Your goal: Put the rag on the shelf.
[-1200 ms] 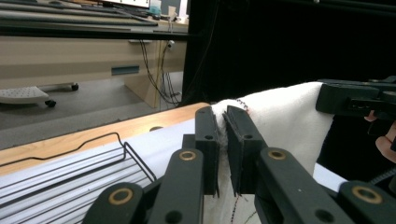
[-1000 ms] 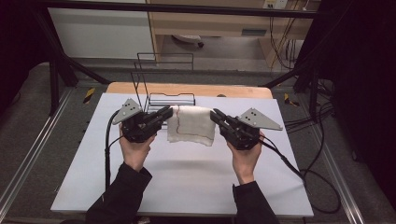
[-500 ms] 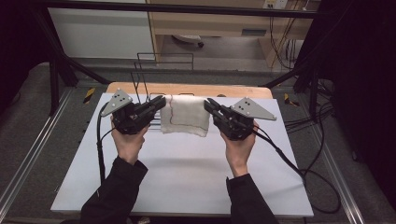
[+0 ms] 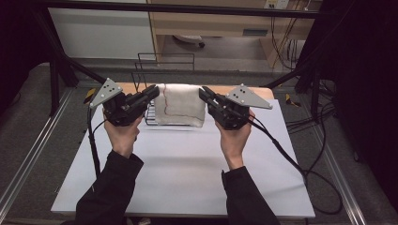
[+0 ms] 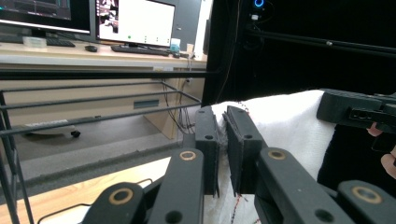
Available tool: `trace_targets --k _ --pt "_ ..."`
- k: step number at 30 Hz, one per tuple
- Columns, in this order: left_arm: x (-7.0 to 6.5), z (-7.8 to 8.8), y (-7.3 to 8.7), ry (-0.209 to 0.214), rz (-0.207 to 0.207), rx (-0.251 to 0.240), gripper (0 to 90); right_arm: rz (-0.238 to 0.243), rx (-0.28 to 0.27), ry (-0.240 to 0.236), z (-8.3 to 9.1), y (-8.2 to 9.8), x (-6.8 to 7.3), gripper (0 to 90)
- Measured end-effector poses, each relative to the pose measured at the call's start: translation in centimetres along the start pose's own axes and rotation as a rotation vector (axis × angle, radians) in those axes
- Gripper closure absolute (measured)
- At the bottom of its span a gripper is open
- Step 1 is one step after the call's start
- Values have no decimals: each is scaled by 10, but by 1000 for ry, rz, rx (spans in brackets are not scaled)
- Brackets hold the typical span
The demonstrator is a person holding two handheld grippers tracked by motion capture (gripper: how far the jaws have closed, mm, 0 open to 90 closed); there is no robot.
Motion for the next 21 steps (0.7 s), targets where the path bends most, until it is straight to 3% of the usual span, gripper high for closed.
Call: trace_targets --k 21 --pt "18 -7 -32 -35 -24 -32 831 18 -25 15 -32 -26 0 827"
Point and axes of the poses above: each handheld gripper's, and its own axes: z roughly backward along the jaws, y roughly out of its underside, x roughly to its left, the point moved 2 cm from there along -z, roughly forward along the jaws, and after that the axes turned 8 degrees about -x, right-handed, at the moved point
